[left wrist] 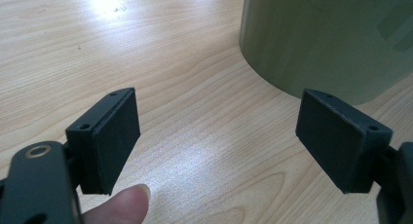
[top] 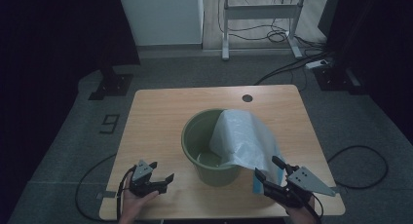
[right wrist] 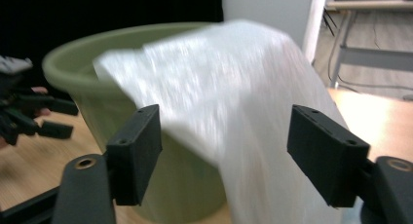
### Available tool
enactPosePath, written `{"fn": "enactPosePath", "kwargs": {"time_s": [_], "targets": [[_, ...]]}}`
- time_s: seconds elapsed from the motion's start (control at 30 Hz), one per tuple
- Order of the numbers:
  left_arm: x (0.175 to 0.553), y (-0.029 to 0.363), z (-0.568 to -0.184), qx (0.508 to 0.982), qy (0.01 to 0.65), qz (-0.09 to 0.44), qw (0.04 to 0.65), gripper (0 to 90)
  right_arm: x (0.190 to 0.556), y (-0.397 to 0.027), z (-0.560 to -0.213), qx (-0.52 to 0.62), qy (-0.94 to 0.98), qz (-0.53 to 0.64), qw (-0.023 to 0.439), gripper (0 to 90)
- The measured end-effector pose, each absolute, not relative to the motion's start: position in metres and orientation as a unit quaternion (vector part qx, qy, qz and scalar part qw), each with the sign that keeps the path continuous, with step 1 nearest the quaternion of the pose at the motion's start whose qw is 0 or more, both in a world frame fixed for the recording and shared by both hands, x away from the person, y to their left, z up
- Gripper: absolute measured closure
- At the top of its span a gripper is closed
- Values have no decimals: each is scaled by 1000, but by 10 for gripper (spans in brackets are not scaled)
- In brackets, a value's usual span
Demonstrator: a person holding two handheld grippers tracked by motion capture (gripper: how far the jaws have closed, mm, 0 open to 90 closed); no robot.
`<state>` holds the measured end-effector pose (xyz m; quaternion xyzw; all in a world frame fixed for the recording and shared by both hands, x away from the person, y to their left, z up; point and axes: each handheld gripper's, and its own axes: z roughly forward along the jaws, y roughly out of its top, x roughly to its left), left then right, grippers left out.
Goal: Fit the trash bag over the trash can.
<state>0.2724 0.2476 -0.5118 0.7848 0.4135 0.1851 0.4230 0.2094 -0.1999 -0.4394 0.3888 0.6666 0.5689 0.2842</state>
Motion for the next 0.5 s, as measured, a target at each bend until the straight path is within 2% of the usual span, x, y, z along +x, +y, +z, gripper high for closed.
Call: {"fn": "enactPosePath", "kwargs": {"time_s": [0.33,0.5], "targets": [[272,247,-513,786,413,185,421,159,206,-210,-471,421,667,541,292,252],[272,247,-513,786,414,184,420,159,216,-217,-495,460,668,505,295,284]]}}
